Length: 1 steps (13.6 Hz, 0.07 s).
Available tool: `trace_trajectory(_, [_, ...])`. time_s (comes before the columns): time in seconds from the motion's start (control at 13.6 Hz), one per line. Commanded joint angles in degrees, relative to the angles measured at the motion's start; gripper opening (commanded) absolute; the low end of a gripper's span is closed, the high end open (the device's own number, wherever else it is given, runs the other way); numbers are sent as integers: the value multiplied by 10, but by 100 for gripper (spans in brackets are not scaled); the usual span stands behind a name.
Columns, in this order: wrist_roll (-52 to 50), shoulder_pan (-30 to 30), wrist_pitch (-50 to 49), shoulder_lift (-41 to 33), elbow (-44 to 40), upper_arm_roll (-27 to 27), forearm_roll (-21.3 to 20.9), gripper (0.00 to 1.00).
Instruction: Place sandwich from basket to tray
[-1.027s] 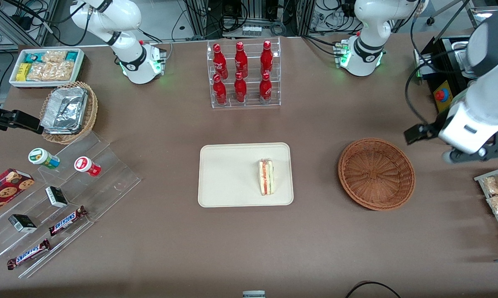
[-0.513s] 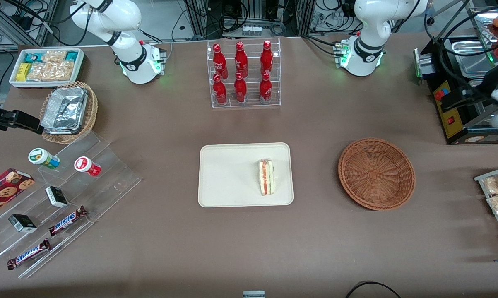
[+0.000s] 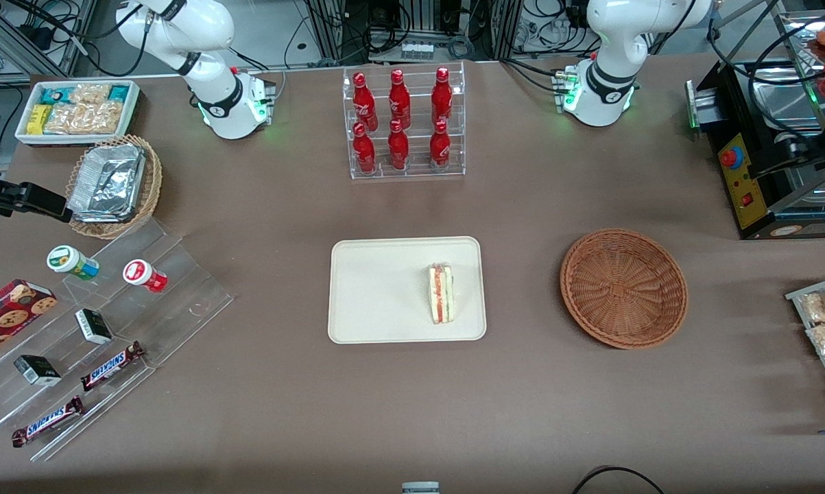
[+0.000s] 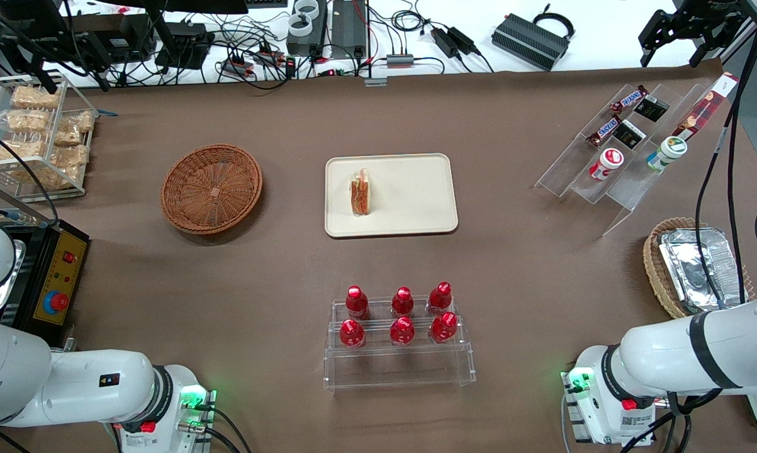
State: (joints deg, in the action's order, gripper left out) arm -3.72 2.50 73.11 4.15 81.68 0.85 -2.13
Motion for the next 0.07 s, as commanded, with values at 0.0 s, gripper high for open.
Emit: trace_trajectory(0.0, [6, -7, 25, -9, 37, -6, 16, 100])
